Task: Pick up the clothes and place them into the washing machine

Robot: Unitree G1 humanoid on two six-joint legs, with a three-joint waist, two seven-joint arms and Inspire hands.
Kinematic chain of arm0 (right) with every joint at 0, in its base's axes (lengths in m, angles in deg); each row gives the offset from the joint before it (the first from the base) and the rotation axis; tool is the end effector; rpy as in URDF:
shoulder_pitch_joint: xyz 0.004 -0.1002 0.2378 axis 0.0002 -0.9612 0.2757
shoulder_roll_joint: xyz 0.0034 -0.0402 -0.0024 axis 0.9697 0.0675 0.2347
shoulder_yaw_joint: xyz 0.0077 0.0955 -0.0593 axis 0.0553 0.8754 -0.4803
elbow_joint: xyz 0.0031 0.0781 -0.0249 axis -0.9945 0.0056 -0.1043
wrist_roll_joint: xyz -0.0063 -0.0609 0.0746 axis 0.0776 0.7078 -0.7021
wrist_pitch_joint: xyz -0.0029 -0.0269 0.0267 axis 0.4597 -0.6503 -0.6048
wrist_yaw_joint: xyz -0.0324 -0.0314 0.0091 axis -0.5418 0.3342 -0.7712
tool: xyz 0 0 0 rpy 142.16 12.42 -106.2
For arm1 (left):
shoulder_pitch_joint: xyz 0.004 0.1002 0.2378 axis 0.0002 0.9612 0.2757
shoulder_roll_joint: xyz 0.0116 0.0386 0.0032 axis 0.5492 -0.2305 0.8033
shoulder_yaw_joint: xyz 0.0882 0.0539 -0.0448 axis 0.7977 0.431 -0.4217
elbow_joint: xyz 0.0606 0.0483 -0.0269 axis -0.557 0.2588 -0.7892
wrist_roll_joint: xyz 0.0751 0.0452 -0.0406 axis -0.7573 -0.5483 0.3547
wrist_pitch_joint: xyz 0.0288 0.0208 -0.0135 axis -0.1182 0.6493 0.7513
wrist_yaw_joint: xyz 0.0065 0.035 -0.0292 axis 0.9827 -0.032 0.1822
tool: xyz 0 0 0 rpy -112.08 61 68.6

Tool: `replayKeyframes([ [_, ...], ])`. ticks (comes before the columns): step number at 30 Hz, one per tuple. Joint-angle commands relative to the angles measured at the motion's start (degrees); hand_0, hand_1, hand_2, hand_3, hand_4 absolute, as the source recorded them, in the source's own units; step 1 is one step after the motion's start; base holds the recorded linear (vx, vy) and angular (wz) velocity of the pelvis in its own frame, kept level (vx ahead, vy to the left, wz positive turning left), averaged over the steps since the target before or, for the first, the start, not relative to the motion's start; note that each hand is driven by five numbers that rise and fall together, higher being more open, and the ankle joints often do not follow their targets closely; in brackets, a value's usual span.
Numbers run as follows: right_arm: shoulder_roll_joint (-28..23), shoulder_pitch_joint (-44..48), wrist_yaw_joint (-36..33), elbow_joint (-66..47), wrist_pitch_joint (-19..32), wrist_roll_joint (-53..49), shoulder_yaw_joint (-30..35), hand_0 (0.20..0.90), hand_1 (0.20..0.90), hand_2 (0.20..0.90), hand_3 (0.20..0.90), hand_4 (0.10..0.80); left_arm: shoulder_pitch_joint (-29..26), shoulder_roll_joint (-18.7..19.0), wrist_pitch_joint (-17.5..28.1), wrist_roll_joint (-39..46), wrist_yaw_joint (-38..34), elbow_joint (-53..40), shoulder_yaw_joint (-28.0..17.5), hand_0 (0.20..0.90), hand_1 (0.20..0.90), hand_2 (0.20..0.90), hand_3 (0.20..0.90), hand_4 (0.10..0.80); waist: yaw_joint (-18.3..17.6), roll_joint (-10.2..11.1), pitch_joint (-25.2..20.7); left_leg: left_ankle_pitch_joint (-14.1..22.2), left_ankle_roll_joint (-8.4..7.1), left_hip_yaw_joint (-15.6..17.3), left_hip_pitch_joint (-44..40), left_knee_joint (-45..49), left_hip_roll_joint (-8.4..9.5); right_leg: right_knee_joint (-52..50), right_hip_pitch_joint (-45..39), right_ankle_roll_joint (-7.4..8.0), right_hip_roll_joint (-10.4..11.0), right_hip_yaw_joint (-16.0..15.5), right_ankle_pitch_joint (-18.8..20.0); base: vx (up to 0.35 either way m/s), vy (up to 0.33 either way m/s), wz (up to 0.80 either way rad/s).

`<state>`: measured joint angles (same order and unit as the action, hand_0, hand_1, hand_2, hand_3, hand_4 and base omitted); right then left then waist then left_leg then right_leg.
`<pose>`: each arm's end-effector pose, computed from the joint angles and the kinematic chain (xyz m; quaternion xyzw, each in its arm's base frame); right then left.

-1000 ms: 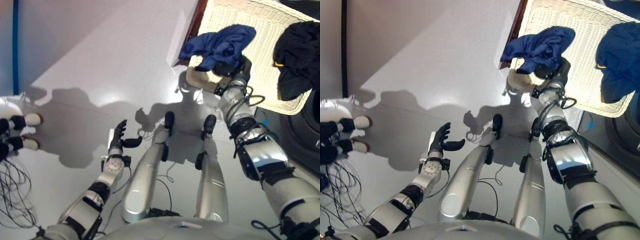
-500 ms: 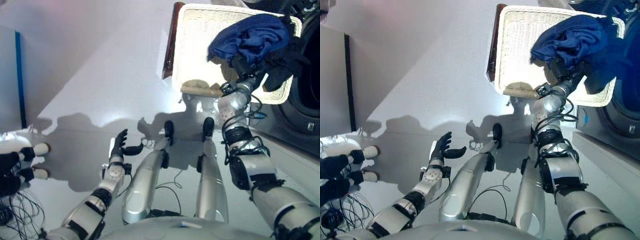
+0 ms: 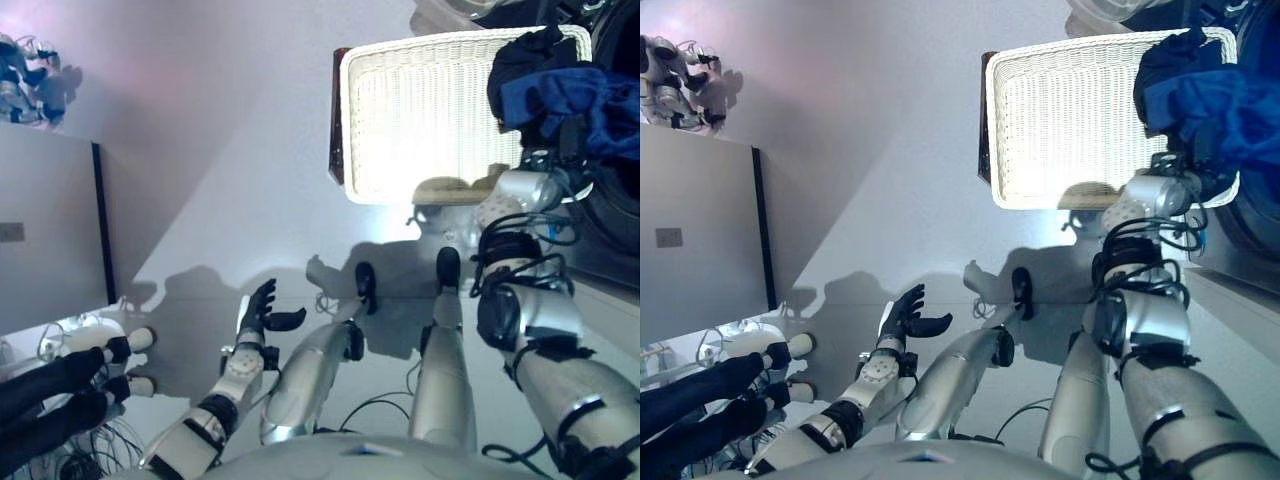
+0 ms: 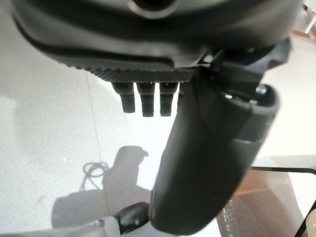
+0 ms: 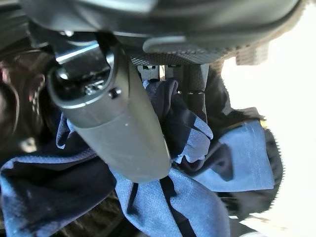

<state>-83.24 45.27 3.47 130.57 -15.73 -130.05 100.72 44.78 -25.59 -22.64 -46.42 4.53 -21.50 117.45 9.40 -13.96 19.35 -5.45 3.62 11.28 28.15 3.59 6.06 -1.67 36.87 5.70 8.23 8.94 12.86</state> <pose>0.3477 -0.2600 0.1902 0.5391 -0.1901 -0.4409 0.6920 0.1710 0.1406 -0.0864 0.0693 0.2803 0.0398 0.9566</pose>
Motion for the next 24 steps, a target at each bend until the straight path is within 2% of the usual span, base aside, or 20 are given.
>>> replayKeyframes([
  [1, -6.91, 8.85, 4.03, -0.44, 5.27, -2.1, -3.93, 0.3, 0.3, 0.3, 0.3, 0.4, 0.72, 1.17, 0.5, 1.63, -0.96, 2.95, 0.2, 0.9, 0.9, 0.9, 0.9, 0.8, 1.21, -3.46, -1.31, -1.36, -4.03, -5.8, 5.91, 1.05, -1.2, -11.65, 0.63, -0.96, -3.18, -2.65, -11.23, -0.014, -0.094, -0.13],
  [6, -11.1, 12.5, 3.75, 1.08, 6.69, -4.4, -4.44, 0.3, 0.3, 0.3, 0.3, 0.4, 0.56, 2.11, 0.65, 1.79, -0.99, 2.61, -0.27, 0.9, 0.9, 0.9, 0.9, 0.8, 1.44, -3.97, -1.28, -0.48, -4.35, -6.46, 8.96, 4.24, -1.38, -16.61, 3.94, -2.05, -3.8, -2.52, -13.41, 0.011, -0.077, -0.04],
  [10, -16.26, 15.16, 3.4, 1.39, 6.08, -3.81, -6.13, 0.3, 0.3, 0.3, 0.3, 0.4, 1.33, 2.48, 1.2, 1.09, -0.76, 1.44, 0.13, 0.9, 0.9, 0.9, 0.9, 0.8, 1.96, -5.74, -2.7, -0.52, -4.94, -6.6, 9.33, 4.11, -1.19, -18.03, 4.97, -2.25, -3.49, -2.62, -14.72, 0.057, -0.038, 0.05],
  [16, -25.44, 20.1, 3.47, 3.48, 2.98, 0.27, -13.01, 0.3, 0.3, 0.3, 0.3, 0.4, 3.4, 2.86, 2.02, 0.46, -0.66, 0.33, -0.38, 0.9, 0.9, 0.9, 0.9, 0.8, 3.98, -8.86, -5.38, -1.48, -5.61, -6.94, 9.18, 2.23, -0.26, -19.31, 6.29, -2.2, -2.81, -2.45, -15.75, 0.086, 0.002, 0.16],
  [20, -29.47, 23.84, 4.57, 4.95, 1.86, 1.26, -17.59, 0.3, 0.3, 0.3, 0.3, 0.4, 4.14, 2.9, 2.24, 0.36, -0.31, 0.27, -0.23, 0.9, 0.9, 0.9, 0.9, 0.8, 4.72, -9.74, -6.13, -2.57, -6.0, -7.3, 8.47, 0.2, 0.09, -19.55, 6.48, -2.25, -2.77, -2.24, -16.12, 0.087, -0.02, 0.0],
  [21, -30.33, 24.78, 4.64, 5.3, 1.86, 1.43, -18.52, 0.399, 0.399, 0.399, 0.399, 0.466, 4.18, 2.85, 2.3, 0.35, -0.21, 0.21, -0.16, 0.9, 0.9, 0.9, 0.9, 0.8, 4.81, -9.86, -6.29, -2.73, -6.04, -7.46, 8.3, -0.3, 0.14, -19.54, 6.54, -2.24, -2.81, -2.25, -16.3, 0.086, -0.011, 0.01],
  [22, -30.85, 25.8, 5.04, 5.39, 1.74, 1.24, -19.62, 0.9, 0.9, 0.9, 0.9, 0.8, 4.28, 2.88, 2.28, 0.44, -0.12, 0.15, -0.06, 0.9, 0.9, 0.9, 0.9, 0.8, 5.02, -9.97, -6.56, -2.82, -6.05, -7.59, 8.04, -0.84, 0.22, -19.51, 6.65, -2.22, -2.86, -2.21, -16.33, 0.077, -0.007, 0.02],
  [24, -31.69, 27.01, 5.68, 6.0, 1.16, 1.08, -21.38, 0.9, 0.9, 0.9, 0.9, 0.8, 4.32, 2.67, 2.27, 0.64, 0.08, 0.1, 0.01, 0.9, 0.9, 0.9, 0.9, 0.8, 5.03, -10.02, -6.63, -3.02, -6.08, -7.63, 7.93, -1.24, 0.29, -19.52, 6.92, -2.23, -3.05, -2.1, -16.25, 0.064, -0.011, 0.01],
])
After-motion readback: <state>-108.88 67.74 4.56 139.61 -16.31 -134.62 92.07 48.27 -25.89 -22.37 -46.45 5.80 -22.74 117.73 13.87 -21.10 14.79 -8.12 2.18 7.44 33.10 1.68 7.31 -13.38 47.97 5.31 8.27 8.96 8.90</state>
